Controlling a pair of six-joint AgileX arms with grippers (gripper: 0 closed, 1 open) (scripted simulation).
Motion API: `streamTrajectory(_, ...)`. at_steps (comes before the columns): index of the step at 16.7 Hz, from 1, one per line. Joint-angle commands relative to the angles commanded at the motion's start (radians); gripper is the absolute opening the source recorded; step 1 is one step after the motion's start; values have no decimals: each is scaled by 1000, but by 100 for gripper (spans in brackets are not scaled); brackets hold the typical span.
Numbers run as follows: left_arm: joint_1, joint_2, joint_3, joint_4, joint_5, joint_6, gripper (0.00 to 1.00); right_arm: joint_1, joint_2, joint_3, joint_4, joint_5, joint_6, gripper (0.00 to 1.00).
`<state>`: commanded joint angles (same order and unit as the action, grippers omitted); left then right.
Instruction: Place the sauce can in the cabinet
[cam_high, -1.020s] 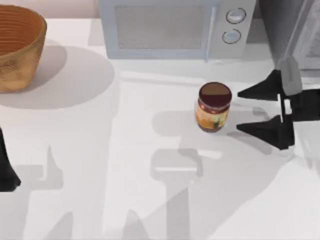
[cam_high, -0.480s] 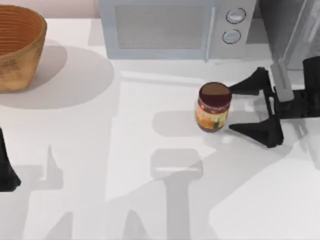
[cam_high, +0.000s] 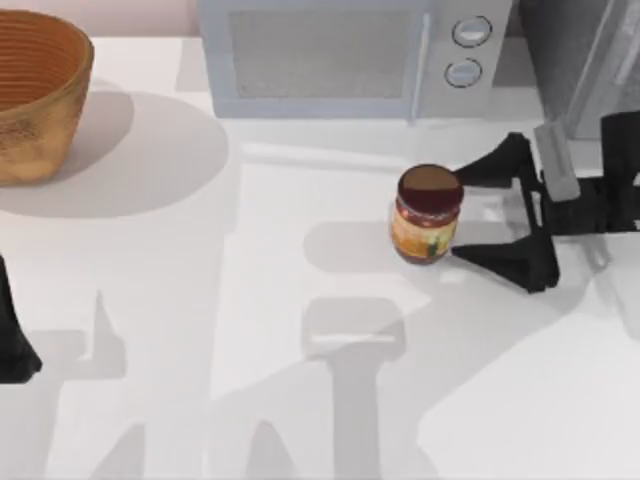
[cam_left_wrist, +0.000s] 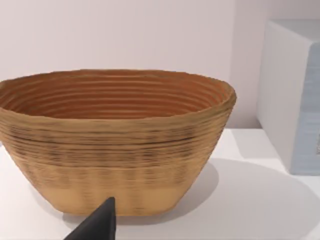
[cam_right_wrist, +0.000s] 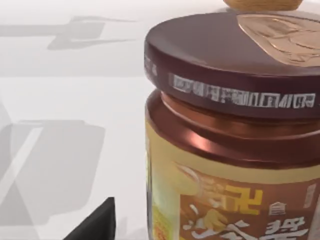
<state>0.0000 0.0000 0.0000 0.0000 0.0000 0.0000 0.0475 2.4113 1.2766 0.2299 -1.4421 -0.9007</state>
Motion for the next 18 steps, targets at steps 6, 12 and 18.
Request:
streamTrajectory(6, 0, 0, 0, 0, 0, 0, 100, 58, 47, -37, 370, 43, 288, 100)
streamTrajectory(12, 0, 0, 0, 0, 0, 0, 100, 128, 52, -70, 594, 104, 480, 100)
streamTrajectory(18, 0, 0, 0, 0, 0, 0, 100, 129, 51, -70, 596, 105, 482, 85)
